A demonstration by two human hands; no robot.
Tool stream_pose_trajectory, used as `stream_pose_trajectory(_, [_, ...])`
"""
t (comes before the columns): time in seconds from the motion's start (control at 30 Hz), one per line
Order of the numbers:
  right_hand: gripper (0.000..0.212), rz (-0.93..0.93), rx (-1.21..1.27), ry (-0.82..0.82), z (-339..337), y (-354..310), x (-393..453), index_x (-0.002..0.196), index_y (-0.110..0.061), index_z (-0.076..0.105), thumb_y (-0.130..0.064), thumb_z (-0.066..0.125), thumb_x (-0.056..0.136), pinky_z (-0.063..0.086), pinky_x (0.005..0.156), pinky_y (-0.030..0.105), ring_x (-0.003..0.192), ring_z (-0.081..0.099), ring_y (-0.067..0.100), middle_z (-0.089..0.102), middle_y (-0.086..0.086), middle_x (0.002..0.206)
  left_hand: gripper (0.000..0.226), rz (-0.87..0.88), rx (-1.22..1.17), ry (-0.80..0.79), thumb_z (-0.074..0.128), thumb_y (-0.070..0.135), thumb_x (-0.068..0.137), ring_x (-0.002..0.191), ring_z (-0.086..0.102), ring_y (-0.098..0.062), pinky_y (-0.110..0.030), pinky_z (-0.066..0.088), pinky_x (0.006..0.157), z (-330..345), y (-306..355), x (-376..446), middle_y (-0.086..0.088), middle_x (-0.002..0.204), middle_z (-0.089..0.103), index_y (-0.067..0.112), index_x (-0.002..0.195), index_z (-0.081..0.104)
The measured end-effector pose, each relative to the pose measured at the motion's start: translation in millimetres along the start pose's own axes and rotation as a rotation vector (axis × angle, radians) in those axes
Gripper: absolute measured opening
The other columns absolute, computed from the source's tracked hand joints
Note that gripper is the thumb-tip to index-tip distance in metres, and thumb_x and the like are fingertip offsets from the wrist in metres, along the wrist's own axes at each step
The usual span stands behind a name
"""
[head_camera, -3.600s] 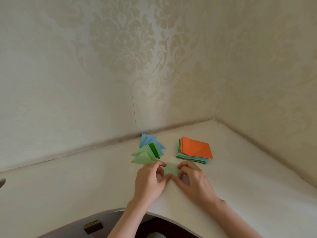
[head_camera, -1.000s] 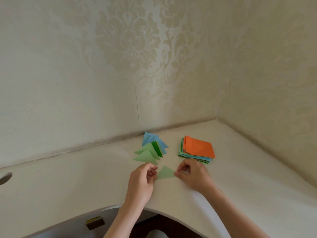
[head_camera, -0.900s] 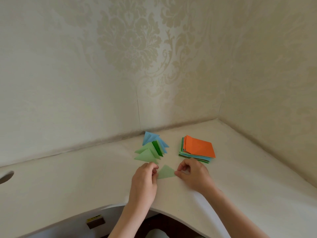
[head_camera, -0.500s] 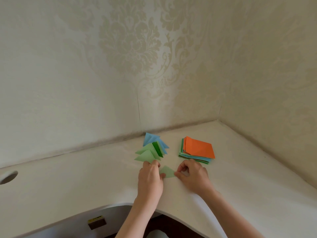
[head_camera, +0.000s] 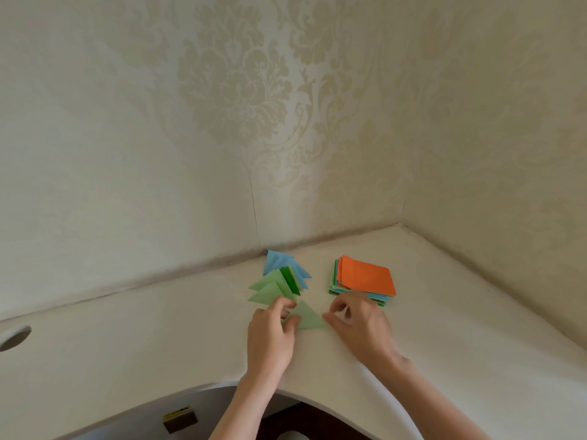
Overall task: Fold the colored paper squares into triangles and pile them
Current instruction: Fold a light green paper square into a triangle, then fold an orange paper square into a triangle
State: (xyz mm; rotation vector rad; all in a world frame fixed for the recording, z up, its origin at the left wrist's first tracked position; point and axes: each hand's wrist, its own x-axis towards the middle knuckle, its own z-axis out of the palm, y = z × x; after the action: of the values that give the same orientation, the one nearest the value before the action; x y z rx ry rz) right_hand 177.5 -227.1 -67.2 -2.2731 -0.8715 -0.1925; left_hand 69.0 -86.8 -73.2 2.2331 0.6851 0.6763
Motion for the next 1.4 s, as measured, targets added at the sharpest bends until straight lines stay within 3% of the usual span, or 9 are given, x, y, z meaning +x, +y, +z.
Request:
stream_pose_trajectory(0.1, [0.022, -0.086, -0.125, 0.295, -9, 8, 10, 0.091, -0.020, 0.067, -0.022, 0.080, 0.073, 0.043, 0.075, 0.035, 0.085, 0.060, 0.024, 0.064, -0.003, 0.092, 0.012, 0.016, -0.019, 0.079, 0.067, 0.022, 0.087, 0.080, 0.060, -0.015, -0.033, 0.048, 0.072, -16, -18, 12, 0.010, 0.081, 0.066, 0.030, 0.094, 0.062])
stream_pose_trajectory(0.27, [0.046, 0.089, -0.269, 0.090, -16, 26, 28, 0.124, -0.017, 0.058, -0.043, 0.063, 0.087, 0.035, 0.101, 0.036, 0.118, 0.054, 0.024, 0.059, 0.002, 0.128, 0.019, -0.006, 0.004, 0.086, 0.069, 0.019, 0.085, 0.080, 0.060, -0.017, -0.035, 0.049, 0.071, -36, -45, 34, 0.011, 0.079, 0.065, 0.035, 0.088, 0.060])
stream_pose_trajectory(0.47, [0.030, 0.097, -0.313, 0.064, -7, 30, 28, 0.115, -0.030, 0.066, -0.045, 0.054, 0.092, 0.038, 0.092, 0.033, 0.111, 0.058, 0.014, 0.068, -0.010, 0.114, 0.021, 0.025, 0.003, 0.099, 0.072, 0.016, 0.082, 0.079, 0.059, -0.017, -0.033, 0.048, 0.068, -31, -50, 47, 0.012, 0.077, 0.063, 0.034, 0.083, 0.061])
stream_pose_trajectory(0.67, [0.014, 0.073, -0.276, 0.164, -7, 30, 26, 0.079, -0.026, 0.073, -0.025, 0.062, 0.088, 0.036, 0.082, 0.035, 0.088, 0.063, 0.021, 0.071, -0.008, 0.088, 0.019, 0.084, 0.054, 0.173, 0.078, 0.017, 0.076, 0.078, 0.057, -0.014, -0.036, 0.050, 0.070, -22, -56, 45, 0.014, 0.083, 0.060, 0.026, 0.089, 0.068])
stream_pose_trajectory(0.77, [0.011, 0.105, -0.215, 0.193, -7, 26, 25, 0.087, -0.027, 0.075, -0.029, 0.064, 0.087, 0.038, 0.090, 0.037, 0.093, 0.064, 0.018, 0.072, -0.011, 0.096, 0.017, 0.088, 0.039, 0.181, 0.078, 0.017, 0.076, 0.078, 0.057, -0.013, -0.033, 0.049, 0.070, -24, -56, 45, 0.016, 0.081, 0.056, 0.025, 0.087, 0.068])
stream_pose_trajectory(0.9, [0.033, 0.146, -0.269, 0.138, -4, 24, 21, 0.111, -0.031, 0.068, -0.047, 0.066, 0.082, 0.032, 0.099, 0.038, 0.110, 0.058, 0.015, 0.067, -0.009, 0.114, 0.013, 0.110, 0.022, 0.191, 0.077, 0.017, 0.077, 0.078, 0.055, -0.012, -0.028, 0.047, 0.069, -25, -55, 44, 0.020, 0.079, 0.051, 0.023, 0.085, 0.069])
stream_pose_trajectory(1.07, [0.016, 0.093, -0.278, 0.191, -5, 26, 14, 0.099, -0.029, 0.075, -0.036, 0.064, 0.089, 0.029, 0.104, 0.047, 0.105, 0.061, 0.016, 0.069, -0.010, 0.110, 0.015, 0.113, 0.014, 0.197, 0.078, 0.015, 0.076, 0.081, 0.053, -0.013, -0.021, 0.040, 0.069, -26, -56, 43, 0.018, 0.080, 0.052, 0.023, 0.084, 0.068])
stream_pose_trajectory(1.23, [0.010, -0.043, -0.229, 0.367, -17, 24, 9, 0.092, -0.028, 0.076, -0.024, 0.068, 0.087, 0.036, 0.096, 0.048, 0.097, 0.064, 0.018, 0.070, -0.008, 0.105, 0.021, 0.137, -0.001, 0.212, 0.078, 0.012, 0.075, 0.090, 0.052, -0.015, -0.020, 0.038, 0.074, -29, -50, 39, 0.009, 0.089, 0.056, 0.022, 0.090, 0.067])
stream_pose_trajectory(1.4, [0.011, -0.369, -0.121, 0.495, -31, 3, -3, 0.092, -0.027, 0.077, -0.028, 0.068, 0.085, 0.040, 0.079, 0.037, 0.087, 0.059, 0.014, 0.068, -0.012, 0.096, 0.032, 0.217, -0.016, 0.219, 0.080, 0.007, 0.071, 0.085, 0.050, -0.008, -0.013, 0.037, 0.072, -30, -36, 17, 0.010, 0.088, 0.052, 0.022, 0.092, 0.062])
